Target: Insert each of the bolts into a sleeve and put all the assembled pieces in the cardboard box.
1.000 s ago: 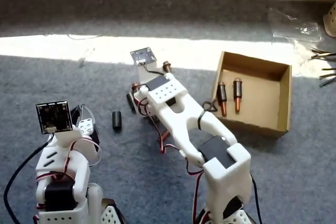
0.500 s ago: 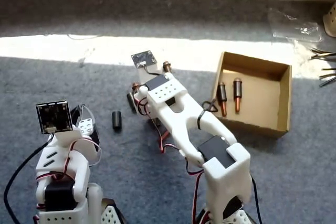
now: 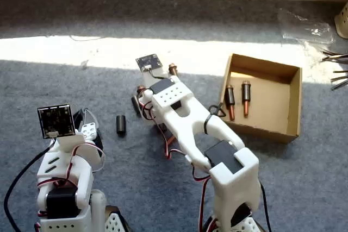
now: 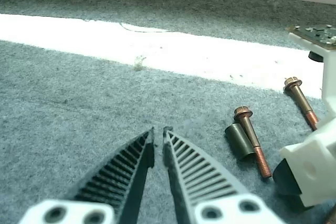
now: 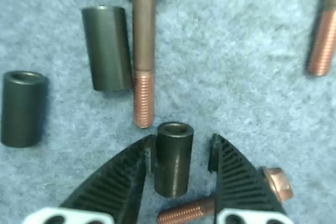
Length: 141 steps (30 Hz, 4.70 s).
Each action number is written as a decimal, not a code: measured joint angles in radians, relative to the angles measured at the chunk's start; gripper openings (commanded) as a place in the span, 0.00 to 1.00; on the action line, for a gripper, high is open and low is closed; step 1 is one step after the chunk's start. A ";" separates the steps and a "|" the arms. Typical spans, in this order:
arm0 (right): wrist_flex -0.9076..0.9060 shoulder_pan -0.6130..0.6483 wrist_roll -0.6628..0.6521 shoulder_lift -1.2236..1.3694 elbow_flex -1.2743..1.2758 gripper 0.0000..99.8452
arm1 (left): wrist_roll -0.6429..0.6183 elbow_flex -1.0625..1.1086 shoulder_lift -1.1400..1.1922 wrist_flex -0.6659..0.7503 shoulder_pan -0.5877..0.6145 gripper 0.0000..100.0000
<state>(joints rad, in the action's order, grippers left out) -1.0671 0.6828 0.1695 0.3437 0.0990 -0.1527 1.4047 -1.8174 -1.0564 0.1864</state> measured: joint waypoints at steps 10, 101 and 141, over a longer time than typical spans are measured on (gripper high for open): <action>-0.014 0.009 0.000 0.000 0.000 0.16 | 0.000 0.000 0.000 0.000 0.000 0.05; -0.278 -0.150 -0.338 -1.407 0.347 0.00 | 0.000 0.081 0.000 0.106 0.000 0.05; 0.267 -0.152 -0.397 -2.168 1.455 0.00 | 0.095 0.081 0.000 0.181 -0.144 0.05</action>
<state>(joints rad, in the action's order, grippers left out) -0.8002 0.5309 -0.2279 -1.8243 1.5535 -0.0575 1.4860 -1.8174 -0.8753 0.0422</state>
